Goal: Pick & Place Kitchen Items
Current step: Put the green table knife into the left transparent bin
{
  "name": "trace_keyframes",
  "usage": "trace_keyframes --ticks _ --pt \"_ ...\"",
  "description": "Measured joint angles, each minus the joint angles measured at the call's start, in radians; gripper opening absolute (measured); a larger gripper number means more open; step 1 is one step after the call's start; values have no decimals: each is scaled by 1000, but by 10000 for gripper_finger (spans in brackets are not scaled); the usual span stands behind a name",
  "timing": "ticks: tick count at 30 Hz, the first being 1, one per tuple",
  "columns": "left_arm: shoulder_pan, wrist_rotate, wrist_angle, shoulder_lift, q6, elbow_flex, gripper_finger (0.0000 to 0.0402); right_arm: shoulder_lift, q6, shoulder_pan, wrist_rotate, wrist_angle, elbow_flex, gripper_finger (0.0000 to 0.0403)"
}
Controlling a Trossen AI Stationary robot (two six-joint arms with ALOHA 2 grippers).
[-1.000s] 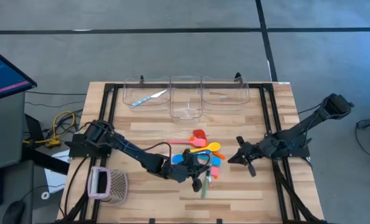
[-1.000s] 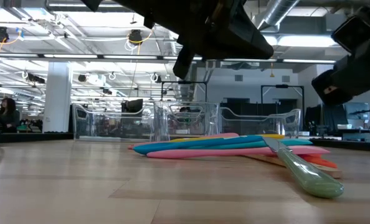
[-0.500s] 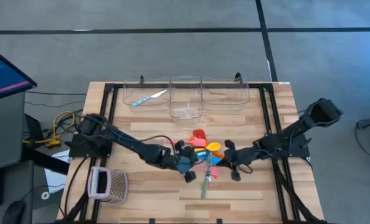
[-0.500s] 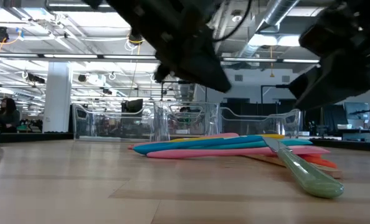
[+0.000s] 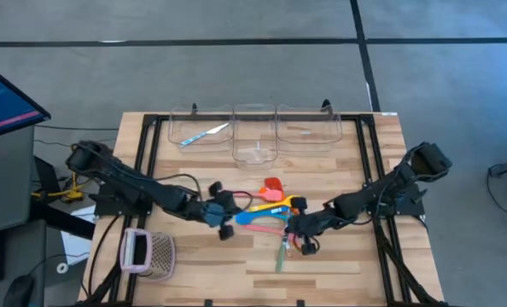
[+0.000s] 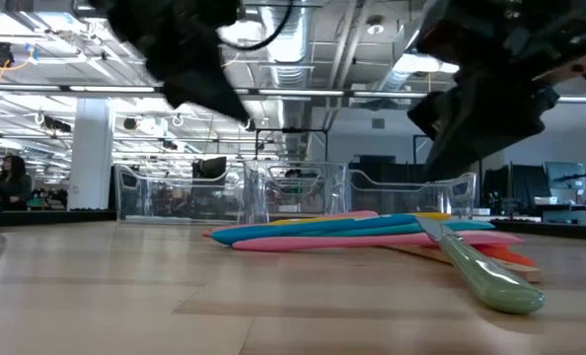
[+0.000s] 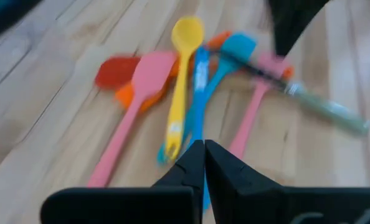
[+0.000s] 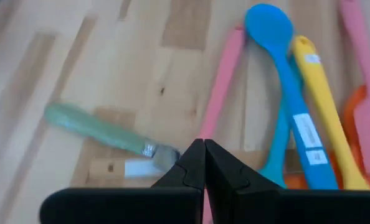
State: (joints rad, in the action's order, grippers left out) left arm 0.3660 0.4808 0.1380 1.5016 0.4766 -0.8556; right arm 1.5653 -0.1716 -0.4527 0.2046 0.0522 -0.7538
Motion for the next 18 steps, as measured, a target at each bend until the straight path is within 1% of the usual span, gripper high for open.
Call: trace_keyframes --ticks 4,8,12,15,18 --pt "-1 9 -40 -90 0 102 2 70 156 -14 -75 54 -101 0" --pt "2 10 -75 -170 -12 159 2 152 210 -35 -112 119 -214 0" --pt "7 11 -79 -235 -56 180 2 246 271 -44 -130 275 -345 0" --pt "6 10 -80 -269 -100 179 2 312 276 -38 -130 406 -451 0" --pt "4 11 -94 -293 -133 178 2 361 284 -29 -129 576 -558 0"
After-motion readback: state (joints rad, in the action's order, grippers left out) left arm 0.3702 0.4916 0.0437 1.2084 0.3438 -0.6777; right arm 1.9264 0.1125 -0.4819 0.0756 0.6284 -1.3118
